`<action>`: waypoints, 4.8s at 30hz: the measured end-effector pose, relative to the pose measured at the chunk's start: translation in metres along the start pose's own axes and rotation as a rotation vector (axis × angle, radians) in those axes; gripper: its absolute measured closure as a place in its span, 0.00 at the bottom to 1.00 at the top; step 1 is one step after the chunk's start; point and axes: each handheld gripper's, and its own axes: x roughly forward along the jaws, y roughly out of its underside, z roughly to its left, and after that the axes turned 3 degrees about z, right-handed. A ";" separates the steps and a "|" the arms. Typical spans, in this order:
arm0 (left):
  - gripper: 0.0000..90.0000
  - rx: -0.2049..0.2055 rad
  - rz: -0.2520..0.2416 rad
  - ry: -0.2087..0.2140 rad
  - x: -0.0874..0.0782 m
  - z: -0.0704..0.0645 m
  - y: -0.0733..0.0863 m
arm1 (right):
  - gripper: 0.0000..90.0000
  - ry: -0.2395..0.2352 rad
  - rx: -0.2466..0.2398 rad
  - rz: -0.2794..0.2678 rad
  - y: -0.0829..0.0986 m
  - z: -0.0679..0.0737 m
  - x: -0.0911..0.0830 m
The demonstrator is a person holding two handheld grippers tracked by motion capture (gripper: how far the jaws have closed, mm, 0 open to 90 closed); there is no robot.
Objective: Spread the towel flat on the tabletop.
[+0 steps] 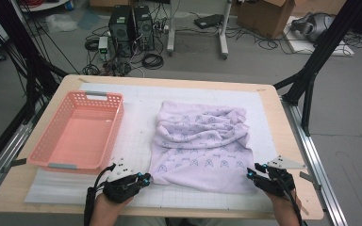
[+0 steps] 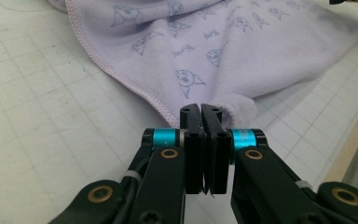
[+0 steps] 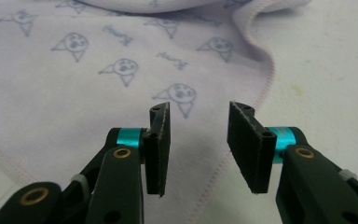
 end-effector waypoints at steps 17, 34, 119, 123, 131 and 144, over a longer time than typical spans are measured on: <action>0.46 -0.086 0.080 -0.107 0.062 0.030 -0.034 | 0.53 0.013 0.033 0.001 -0.010 -0.010 0.026; 0.95 -0.062 0.016 -0.204 0.091 0.043 -0.059 | 0.96 0.026 0.022 -0.031 -0.032 -0.023 0.052; 0.56 0.015 0.012 -0.020 -0.022 -0.041 0.047 | 0.66 -0.027 -0.015 0.041 0.075 0.040 -0.073; 0.52 -0.018 0.000 -0.049 -0.010 -0.025 0.036 | 0.63 0.003 0.044 -0.008 0.065 0.026 -0.064; 0.51 -0.069 0.001 -0.032 0.022 -0.005 0.009 | 0.65 0.025 0.051 0.030 0.044 0.009 -0.028; 0.50 -0.111 -0.120 -0.016 -0.015 0.005 0.000 | 0.64 0.036 0.039 0.020 0.036 0.011 -0.020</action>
